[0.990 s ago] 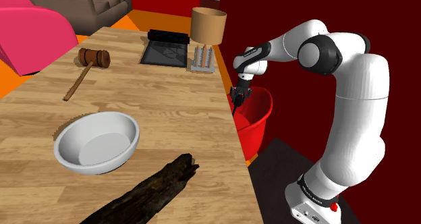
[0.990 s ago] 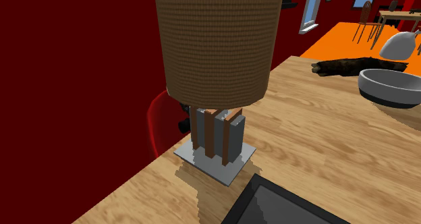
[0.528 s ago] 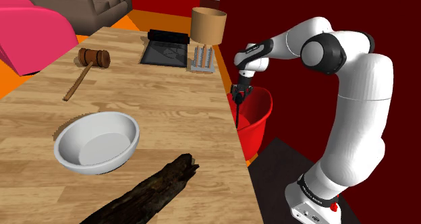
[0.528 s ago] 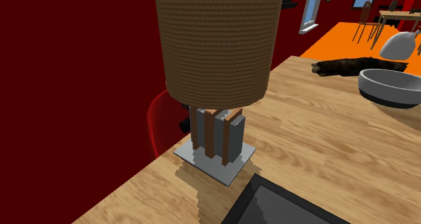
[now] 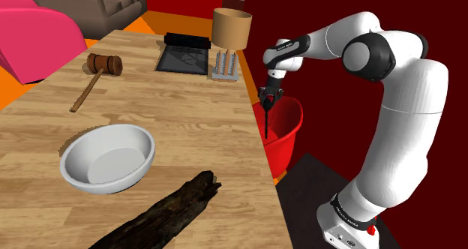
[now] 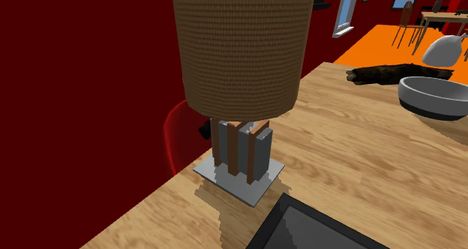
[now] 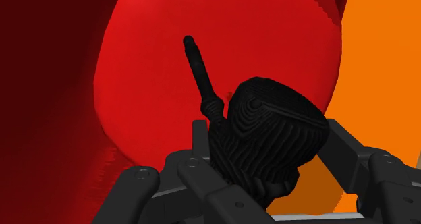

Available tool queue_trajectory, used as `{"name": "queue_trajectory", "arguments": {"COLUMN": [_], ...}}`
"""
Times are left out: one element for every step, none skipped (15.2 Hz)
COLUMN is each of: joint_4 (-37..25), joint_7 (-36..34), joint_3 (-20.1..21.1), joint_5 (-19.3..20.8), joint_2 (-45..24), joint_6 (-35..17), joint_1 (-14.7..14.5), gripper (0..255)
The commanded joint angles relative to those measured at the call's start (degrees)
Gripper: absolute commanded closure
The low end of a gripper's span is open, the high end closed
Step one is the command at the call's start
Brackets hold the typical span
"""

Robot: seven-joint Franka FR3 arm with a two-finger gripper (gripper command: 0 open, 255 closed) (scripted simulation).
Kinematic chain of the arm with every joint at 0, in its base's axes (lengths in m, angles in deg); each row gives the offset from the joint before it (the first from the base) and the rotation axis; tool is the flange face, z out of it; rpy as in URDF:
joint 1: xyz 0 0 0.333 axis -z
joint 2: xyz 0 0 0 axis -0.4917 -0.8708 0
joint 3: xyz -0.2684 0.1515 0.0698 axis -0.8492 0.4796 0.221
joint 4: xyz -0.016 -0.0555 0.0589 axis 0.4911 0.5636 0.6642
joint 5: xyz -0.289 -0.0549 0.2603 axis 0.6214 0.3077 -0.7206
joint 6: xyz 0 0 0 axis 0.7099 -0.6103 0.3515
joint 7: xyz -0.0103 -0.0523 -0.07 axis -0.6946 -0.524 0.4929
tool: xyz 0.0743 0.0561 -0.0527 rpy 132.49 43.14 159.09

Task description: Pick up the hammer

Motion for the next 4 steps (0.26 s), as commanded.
{"name": "queue_trajectory", "arguments": {"joint_4": [-0.41, -0.64, -0.67, -0.68], "joint_7": [-0.25, -0.38, -0.41, -0.41], "joint_3": [-0.14, -0.20, -0.21, -0.21], "joint_5": [0.31, 0.46, 0.49, 0.48], "joint_2": [0.84, 1.24, 1.31, 1.30], "joint_6": [1.21, 1.83, 1.92, 1.92], "joint_1": [-0.06, -0.09, -0.09, -0.09], "gripper": [255, 255, 255, 255]}}
